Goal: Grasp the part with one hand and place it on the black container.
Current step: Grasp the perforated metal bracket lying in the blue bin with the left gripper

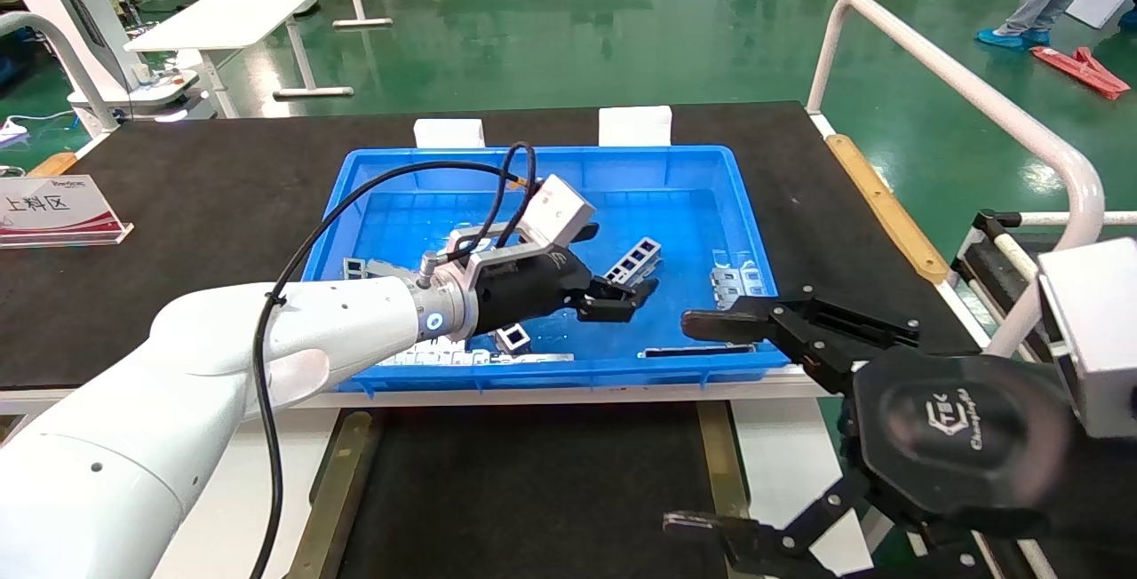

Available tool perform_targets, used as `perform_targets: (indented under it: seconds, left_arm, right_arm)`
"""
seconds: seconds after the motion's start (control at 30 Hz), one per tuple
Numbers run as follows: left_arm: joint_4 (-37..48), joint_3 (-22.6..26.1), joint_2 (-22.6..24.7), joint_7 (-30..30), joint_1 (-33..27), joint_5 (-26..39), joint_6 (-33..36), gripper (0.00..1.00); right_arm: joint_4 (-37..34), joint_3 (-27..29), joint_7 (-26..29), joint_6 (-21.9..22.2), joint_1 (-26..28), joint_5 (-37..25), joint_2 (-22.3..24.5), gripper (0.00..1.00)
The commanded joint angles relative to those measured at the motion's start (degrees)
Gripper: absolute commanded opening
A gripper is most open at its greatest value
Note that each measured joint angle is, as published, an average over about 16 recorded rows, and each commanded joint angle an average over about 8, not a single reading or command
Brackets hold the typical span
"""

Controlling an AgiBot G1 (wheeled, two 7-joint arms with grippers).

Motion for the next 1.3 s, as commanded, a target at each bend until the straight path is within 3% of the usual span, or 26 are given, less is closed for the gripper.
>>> perform_targets:
  seconds: [0.03, 0.1, 0.13, 0.33, 0.4, 0.77, 1.3]
  left_arm:
    - [0.78, 1.58, 0.26, -0.45, -0.14, -1.04, -1.88, 1.0]
    - [0.76, 3.73, 0.3, -1.72, -0.08, -2.16, -3.54, 1.0]
    - [0.69, 4.86, 0.3, -2.32, -0.05, -2.68, -4.36, 0.96]
    - [0.19, 10.96, 0.27, -5.31, -0.06, -5.69, -8.77, 0.23]
    - [0.04, 12.67, 0.24, -5.91, -0.12, -6.72, -9.89, 0.02]
    - [-0.24, 19.93, 0.16, -7.17, -0.33, -12.45, -14.04, 0.0]
    - [-0.35, 26.68, 0.03, -7.05, -0.03, -19.4, -17.31, 0.0]
  right_arm:
    - [0.0, -0.01, 0.0, 0.0, 0.0, 0.01, 0.0, 1.0]
    - [0.0, -0.02, -0.01, 0.01, 0.0, 0.01, 0.01, 0.98]
    - [0.0, -0.02, -0.01, 0.01, 0.0, 0.01, 0.01, 0.9]
    - [0.0, -0.04, -0.02, 0.02, 0.01, 0.03, 0.02, 0.15]
    - [0.0, -0.05, -0.03, 0.02, 0.01, 0.04, 0.02, 0.0]
    - [0.0, -0.1, -0.05, 0.04, 0.02, 0.07, 0.04, 0.0]
    - [0.0, -0.16, -0.08, 0.07, 0.03, 0.11, 0.07, 0.0]
